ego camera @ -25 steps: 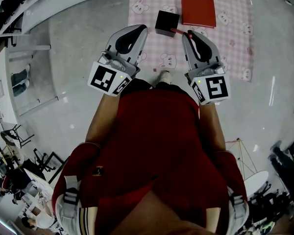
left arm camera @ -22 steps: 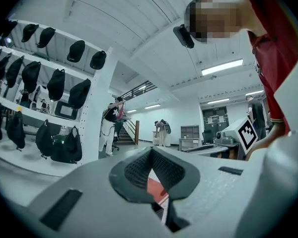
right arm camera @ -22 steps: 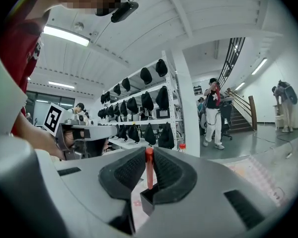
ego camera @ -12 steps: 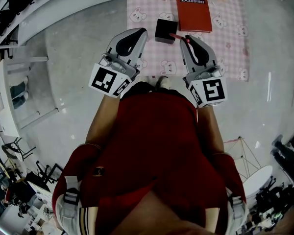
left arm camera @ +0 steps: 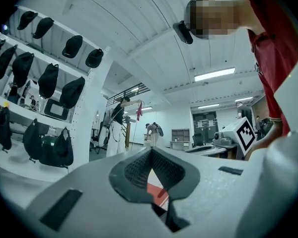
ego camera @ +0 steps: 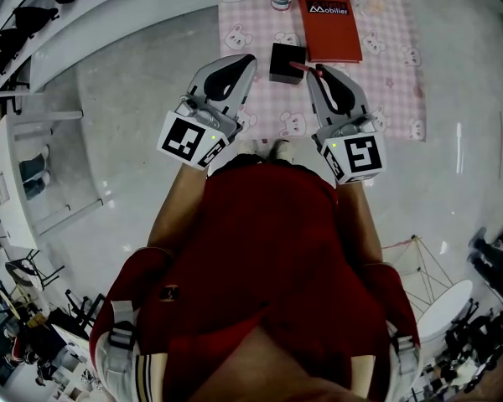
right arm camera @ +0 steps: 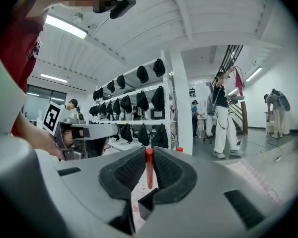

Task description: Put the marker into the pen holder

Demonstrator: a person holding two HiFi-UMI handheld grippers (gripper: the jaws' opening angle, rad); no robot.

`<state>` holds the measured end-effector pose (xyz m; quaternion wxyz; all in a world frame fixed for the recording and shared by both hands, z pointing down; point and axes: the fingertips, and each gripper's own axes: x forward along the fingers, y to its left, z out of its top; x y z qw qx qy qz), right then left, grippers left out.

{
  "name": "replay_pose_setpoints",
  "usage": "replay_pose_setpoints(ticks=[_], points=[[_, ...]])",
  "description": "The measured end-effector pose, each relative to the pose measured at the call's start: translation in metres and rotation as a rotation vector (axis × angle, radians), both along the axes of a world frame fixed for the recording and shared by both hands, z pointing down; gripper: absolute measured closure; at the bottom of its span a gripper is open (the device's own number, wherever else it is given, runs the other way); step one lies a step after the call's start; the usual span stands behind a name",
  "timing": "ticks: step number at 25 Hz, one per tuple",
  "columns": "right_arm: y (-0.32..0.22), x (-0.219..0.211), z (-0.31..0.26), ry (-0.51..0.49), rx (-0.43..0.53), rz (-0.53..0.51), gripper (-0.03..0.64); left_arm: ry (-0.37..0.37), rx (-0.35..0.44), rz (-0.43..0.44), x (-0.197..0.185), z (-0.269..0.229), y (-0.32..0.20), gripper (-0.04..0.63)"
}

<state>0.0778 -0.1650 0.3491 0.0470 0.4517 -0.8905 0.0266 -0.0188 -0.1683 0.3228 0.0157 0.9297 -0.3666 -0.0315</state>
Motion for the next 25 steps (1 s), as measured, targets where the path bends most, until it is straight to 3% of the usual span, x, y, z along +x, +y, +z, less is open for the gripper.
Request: replay_pose_setpoints(ticks=[25], points=[[-0.036,-0.009,0.064,0.074,-0.098,0.034,0.572,-0.021,-0.047,0.005,-0.003,0.028,-0.031,0.588]])
